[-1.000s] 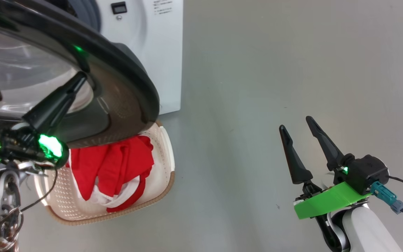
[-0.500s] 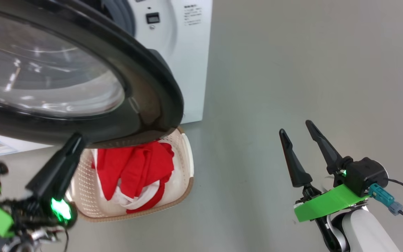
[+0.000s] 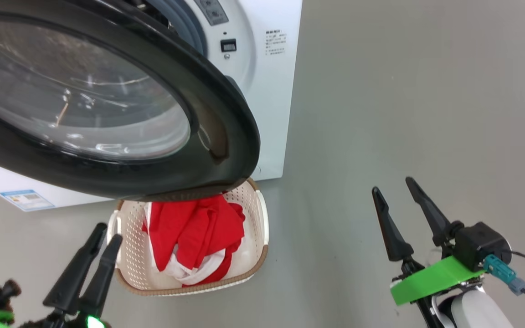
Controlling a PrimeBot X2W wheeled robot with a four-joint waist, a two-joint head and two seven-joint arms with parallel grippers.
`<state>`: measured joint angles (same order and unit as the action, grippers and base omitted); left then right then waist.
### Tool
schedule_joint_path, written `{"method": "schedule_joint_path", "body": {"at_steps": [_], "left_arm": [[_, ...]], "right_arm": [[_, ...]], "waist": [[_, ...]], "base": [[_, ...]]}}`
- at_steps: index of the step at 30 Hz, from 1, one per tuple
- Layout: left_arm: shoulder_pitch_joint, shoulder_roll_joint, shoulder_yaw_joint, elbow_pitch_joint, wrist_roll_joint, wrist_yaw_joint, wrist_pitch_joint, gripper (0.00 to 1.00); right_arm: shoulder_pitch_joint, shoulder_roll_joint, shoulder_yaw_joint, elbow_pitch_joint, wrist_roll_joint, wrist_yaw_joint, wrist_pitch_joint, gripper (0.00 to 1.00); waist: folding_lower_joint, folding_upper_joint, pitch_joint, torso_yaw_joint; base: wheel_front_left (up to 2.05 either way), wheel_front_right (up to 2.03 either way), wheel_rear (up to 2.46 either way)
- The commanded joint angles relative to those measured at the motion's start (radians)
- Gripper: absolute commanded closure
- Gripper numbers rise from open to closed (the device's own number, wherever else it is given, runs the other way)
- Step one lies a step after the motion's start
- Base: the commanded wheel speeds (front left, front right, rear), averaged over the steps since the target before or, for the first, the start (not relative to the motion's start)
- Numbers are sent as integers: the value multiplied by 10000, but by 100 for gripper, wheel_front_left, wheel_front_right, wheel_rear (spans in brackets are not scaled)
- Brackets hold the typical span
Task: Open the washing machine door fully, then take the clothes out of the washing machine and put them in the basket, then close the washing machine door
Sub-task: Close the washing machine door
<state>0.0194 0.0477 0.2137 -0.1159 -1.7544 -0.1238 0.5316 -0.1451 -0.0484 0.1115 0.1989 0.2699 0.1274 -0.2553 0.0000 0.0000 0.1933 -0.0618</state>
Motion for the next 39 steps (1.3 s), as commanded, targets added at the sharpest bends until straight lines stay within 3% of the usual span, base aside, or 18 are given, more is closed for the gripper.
{"method": "schedule_joint_path", "body": {"at_steps": [1,8,13,19,25,33,39], "left_arm": [[199,63,258,-410,244,-67,-322,0],[1071,30,-555,-1178,398,-68,-2436,0],[1317,28,-1125,-1497,1158,-68,-3820,0],[1462,64,-1746,-1498,3582,-68,-5628,0],[1474,546,-2189,-829,6713,-48,-7346,0],[1177,782,-2298,-640,10436,1212,-7860,0],[1246,1136,-2675,-354,12502,2089,-7888,0]], "right_arm": [[139,-18,165,-160,-180,33,-65,0],[474,-18,-89,-86,-219,33,-65,0],[607,-18,-216,-80,-232,33,-65,0],[709,-18,-310,-88,-272,33,-65,0],[813,-18,-470,-111,-326,33,-65,0],[1073,-18,-555,-185,-518,33,-65,0],[1363,-18,-485,-191,-677,33,-65,0]], "waist": [[0,0,-248,58],[0,0,-626,132],[0,0,-788,191],[0,0,-1037,244],[0,0,-1290,325],[0,0,-1646,454],[0,0,-1888,538]], "base": [[0,0,0],[0,0,0],[0,0,0],[0,0,0],[0,0,0],[0,0,0],[0,0,0]]}}
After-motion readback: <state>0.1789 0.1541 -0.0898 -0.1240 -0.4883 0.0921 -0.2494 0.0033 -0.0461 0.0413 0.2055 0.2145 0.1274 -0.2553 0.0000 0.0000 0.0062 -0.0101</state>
